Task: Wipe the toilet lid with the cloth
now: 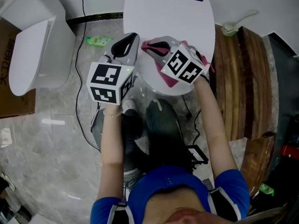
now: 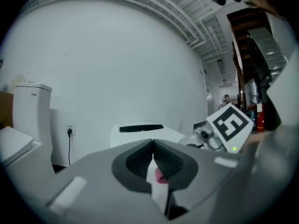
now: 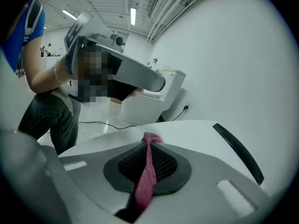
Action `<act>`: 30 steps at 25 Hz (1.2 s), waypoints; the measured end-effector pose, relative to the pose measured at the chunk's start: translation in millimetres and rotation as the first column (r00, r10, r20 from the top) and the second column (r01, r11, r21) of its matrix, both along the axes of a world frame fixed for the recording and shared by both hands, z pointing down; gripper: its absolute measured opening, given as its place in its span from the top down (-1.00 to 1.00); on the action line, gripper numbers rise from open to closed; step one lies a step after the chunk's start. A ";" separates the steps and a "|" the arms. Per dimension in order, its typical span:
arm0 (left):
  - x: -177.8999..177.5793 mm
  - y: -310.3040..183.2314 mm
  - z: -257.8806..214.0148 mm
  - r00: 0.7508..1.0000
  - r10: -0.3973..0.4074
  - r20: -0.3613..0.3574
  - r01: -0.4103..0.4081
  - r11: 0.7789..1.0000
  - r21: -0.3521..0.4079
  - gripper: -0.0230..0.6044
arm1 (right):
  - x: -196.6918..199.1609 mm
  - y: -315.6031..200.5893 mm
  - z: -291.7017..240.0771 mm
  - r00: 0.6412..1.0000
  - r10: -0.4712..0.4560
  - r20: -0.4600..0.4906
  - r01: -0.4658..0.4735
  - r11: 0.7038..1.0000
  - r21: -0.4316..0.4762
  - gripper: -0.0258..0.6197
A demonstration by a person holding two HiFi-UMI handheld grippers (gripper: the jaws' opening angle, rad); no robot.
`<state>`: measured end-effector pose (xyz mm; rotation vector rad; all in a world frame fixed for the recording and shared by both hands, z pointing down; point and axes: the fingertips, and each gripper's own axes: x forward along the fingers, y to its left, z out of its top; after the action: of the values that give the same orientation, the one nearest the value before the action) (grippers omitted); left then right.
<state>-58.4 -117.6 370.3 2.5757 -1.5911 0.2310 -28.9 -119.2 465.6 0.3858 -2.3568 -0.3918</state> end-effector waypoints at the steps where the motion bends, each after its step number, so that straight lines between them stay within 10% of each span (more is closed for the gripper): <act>1: -0.4 -0.1 -0.5 1.000 -0.001 -0.002 0.001 1.000 0.000 0.92 | -0.2 -1.2 -0.4 1.000 0.003 0.002 -0.003 1.000 -0.001 0.87; 30: 9.1 0.0 -0.6 1.000 0.019 0.019 -0.019 1.000 0.005 0.92 | 0.4 -41.7 -7.2 0.997 0.077 0.022 -0.076 0.997 -0.003 0.87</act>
<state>-49.3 -117.5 369.8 2.6012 -1.5762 0.2543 -28.4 -160.9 458.4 0.4798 -2.3554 -0.3501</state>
